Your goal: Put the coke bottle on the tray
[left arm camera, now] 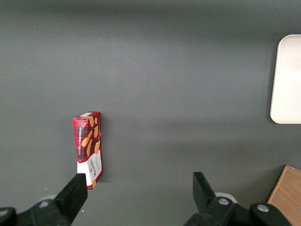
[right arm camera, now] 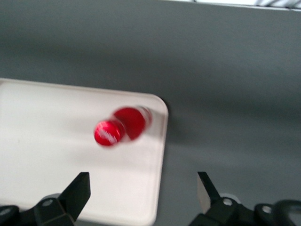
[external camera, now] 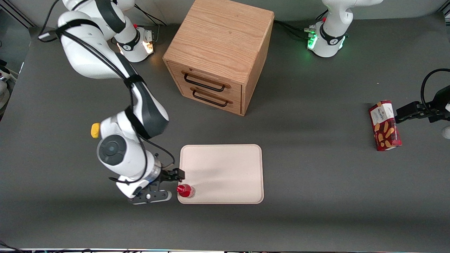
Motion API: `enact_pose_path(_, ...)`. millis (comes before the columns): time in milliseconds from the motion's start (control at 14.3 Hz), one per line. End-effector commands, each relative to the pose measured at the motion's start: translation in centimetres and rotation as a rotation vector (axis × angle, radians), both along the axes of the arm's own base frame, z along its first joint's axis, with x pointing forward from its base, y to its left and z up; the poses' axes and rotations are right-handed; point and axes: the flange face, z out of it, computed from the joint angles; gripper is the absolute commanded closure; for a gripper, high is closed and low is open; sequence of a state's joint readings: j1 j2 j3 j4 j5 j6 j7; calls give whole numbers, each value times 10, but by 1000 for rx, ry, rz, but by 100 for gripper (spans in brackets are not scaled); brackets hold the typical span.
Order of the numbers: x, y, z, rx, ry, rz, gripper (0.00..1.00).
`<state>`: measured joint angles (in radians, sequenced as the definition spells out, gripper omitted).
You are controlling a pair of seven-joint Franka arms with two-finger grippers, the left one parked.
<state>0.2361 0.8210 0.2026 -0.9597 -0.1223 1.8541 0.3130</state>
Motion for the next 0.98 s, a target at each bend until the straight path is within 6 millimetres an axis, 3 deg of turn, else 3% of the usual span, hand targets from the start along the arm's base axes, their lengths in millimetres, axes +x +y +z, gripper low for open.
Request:
enact_pose_path(0,-34,-44,55,-47,47,-8,0)
enact_pose_path(210,-78,-112,87,-77,79,-109,0)
enact_pose_path(629,-191,-213,131,-92,86,-131,0)
enact_pose_path(769,-214,-239,147,-80,91,-149,0)
enact_pose_path(909,-218,-270,156,-72,123,-123,0)
